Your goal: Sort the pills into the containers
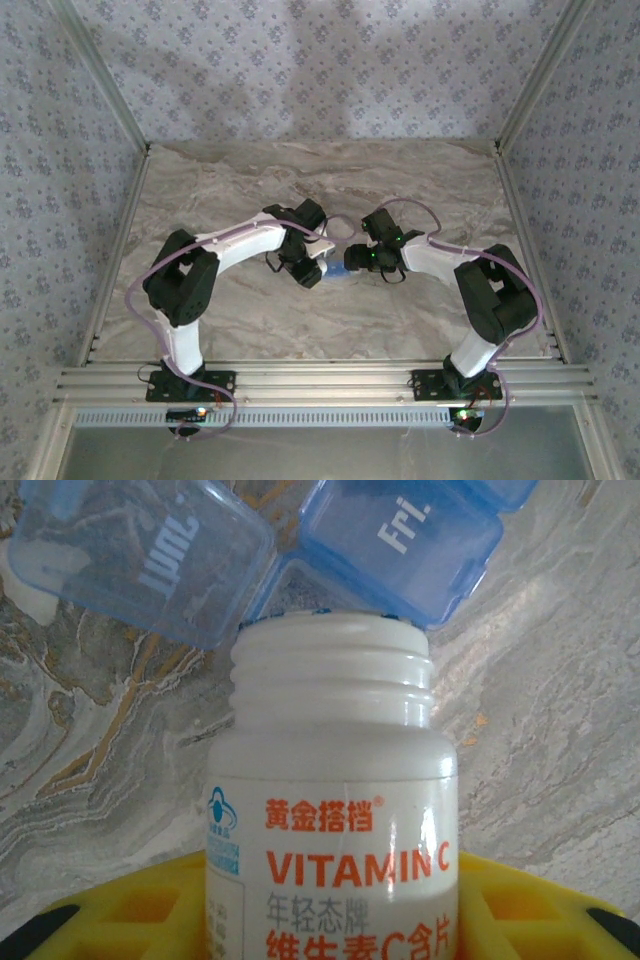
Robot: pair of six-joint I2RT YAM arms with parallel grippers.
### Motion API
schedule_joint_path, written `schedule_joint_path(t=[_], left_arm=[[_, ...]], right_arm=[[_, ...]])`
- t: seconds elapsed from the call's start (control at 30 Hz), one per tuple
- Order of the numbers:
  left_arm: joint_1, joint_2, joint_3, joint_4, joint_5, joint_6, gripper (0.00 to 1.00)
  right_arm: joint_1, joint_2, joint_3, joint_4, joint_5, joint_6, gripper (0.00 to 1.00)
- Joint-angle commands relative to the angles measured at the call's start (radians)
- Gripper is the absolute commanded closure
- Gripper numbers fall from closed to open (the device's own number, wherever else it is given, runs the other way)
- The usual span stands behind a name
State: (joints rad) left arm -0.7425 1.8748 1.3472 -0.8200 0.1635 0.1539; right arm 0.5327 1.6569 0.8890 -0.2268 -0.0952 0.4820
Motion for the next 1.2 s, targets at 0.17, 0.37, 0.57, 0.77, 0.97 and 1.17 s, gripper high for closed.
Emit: schedule_joint_path(t=[0.17, 0.37, 0.57, 0.77, 0.97, 1.17], left_arm=[[-0.005, 0.021, 0.047, -0.058, -0.009, 0.025, 1.00], [-0.006, 0.030, 0.070, -0.082, -0.022, 0.037, 1.00], [-0.006, 0.043, 0.088, -0.103, -0.028, 0.047, 1.00], [-0.006, 0.044, 0.086, -0.105, -0.021, 0.049, 1.00], [-0.006, 0.034, 0.076, -0.099, -0.022, 0.045, 1.00], [-0.006, 0.013, 0.063, -0.087, -0.027, 0.044, 1.00]], right_arm=[[0.012, 0.032, 0.018, -0.024, -0.014, 0.011, 0.26], [0.013, 0.036, 0.024, -0.026, -0.014, 0.010, 0.26], [0.014, 0.039, 0.024, -0.026, -0.014, 0.010, 0.26], [0.016, 0.039, 0.024, -0.026, -0.012, 0.009, 0.26], [0.016, 0.040, 0.025, -0.026, -0.011, 0.009, 0.25], [0.015, 0.042, 0.022, -0.027, -0.008, 0.009, 0.26]])
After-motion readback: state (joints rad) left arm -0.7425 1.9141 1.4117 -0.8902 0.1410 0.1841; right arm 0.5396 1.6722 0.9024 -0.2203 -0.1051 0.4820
